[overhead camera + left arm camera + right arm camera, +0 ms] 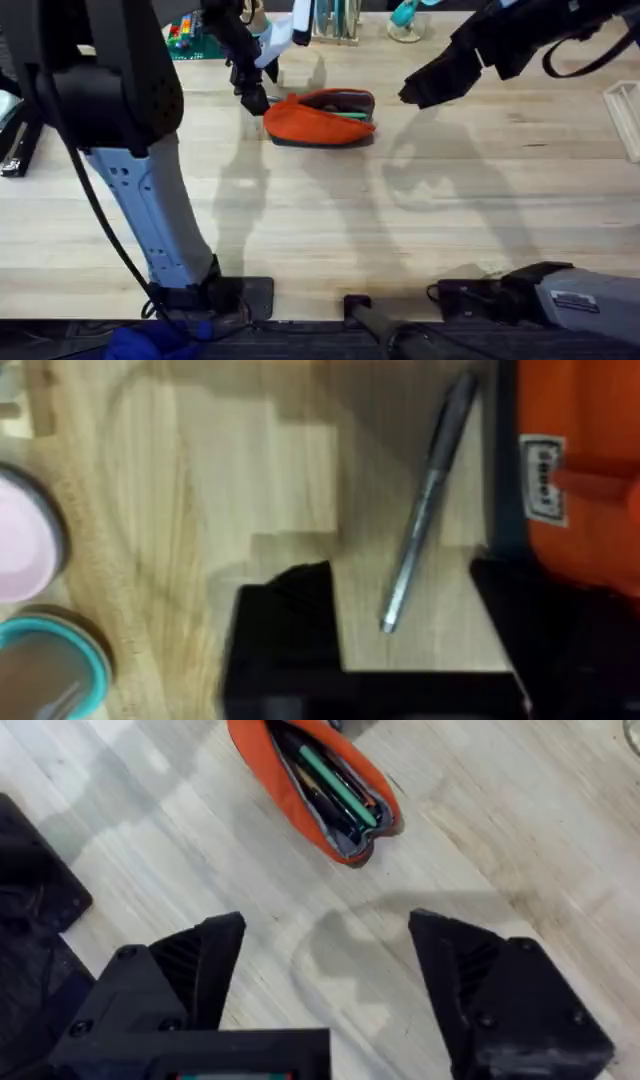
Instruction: Unzip the bag, pick up the pens from the table one at a time and place them inside, then zip the bag closed.
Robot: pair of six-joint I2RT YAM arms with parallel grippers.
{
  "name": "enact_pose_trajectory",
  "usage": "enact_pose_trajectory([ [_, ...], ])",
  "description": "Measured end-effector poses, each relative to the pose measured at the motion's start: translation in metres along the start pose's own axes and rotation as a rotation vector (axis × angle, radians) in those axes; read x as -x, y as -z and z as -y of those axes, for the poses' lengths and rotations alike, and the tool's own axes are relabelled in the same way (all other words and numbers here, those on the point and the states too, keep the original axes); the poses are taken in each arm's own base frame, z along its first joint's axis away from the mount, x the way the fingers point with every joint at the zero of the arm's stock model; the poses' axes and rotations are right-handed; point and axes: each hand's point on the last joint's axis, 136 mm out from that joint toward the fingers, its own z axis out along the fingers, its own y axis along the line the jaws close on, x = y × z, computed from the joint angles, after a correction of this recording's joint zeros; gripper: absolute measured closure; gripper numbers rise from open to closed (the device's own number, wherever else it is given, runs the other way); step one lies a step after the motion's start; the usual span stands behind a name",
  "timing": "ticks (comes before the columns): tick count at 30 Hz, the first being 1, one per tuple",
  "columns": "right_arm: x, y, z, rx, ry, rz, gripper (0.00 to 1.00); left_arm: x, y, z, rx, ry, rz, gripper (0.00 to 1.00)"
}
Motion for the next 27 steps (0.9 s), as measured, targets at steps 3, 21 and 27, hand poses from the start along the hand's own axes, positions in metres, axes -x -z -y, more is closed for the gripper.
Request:
enact_pose_trajectory([
  [3,0.0000,0.0000,0.0000,0.000,0.000,0.000,0.005,0.0013,-0.0016,0.0022,-0.010,0.004,0.001,0.373],
  [21,0.0000,0.0000,-0.0001,0.000,0.000,0.000,0.005,0.0080,-0.0032,0.0005,-0.006,0.031,0.017,0.958],
  [27,-0.0001,-0.0001,0.0000,0.000,0.000,0.000,0.005,0.0085,-0.0028,0.0001,-0.004,0.043,0.027,0.958],
])
